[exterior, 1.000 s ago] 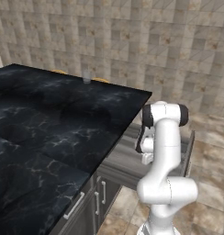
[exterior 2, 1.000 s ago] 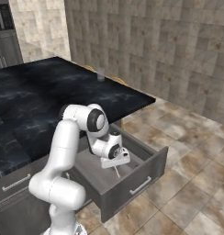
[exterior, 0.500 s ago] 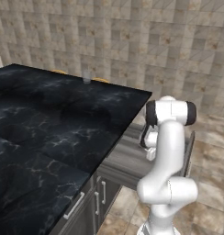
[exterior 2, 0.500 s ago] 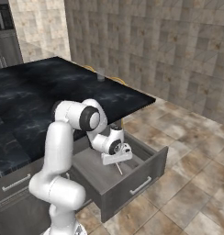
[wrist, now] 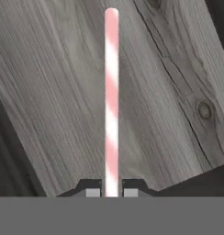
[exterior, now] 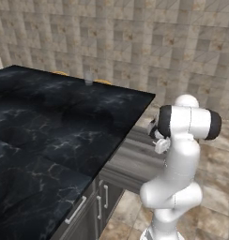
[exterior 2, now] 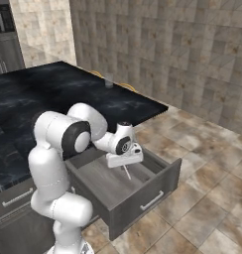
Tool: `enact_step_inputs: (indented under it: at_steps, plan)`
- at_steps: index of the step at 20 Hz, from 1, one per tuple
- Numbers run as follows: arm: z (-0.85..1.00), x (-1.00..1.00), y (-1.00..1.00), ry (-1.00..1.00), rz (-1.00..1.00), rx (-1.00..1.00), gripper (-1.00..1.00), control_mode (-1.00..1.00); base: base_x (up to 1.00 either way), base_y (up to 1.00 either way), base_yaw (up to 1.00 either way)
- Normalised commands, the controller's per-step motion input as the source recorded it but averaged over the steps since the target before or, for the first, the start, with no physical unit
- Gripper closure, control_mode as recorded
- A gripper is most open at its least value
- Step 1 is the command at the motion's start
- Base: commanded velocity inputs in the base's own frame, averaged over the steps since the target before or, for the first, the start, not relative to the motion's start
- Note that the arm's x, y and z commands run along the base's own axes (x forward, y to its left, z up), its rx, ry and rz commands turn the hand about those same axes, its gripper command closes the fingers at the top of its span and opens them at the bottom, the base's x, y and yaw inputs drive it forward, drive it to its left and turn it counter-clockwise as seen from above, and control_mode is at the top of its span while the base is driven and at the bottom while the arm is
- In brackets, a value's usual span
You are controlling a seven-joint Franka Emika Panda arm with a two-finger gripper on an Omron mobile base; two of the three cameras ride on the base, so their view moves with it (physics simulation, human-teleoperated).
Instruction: Take a straw from the drawer in front and place it inside the glass cup on the dining counter.
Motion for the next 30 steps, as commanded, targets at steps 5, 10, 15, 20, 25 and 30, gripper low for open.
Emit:
enact_step_inputs:
  at_steps: [5,10,15,20,25,30]
  plan:
    - [0.99,-0.59,0.0,0.0,-0.05,0.01,1.0,-1.0,0.0,0.0,0.0]
    - [0.88,-0.74,0.0,0.0,-0.02,0.0,1.0,-1.0,0.0,0.0,0.0]
    - [0.81,-0.82,0.0,0.0,-0.05,0.0,1.0,-1.0,0.0,0.0,0.0]
    - [0.7,-0.69,0.0,0.0,-0.06,0.0,1.0,-1.0,0.0,0.0,0.0]
    - [0.65,-0.64,0.0,0.0,-0.04,0.0,1.0,-1.0,0.0,0.0,0.0]
    - [0.26,-0.27,0.0,0.0,-0.01,0.0,1.0,1.0,-0.45,0.0,-0.02]
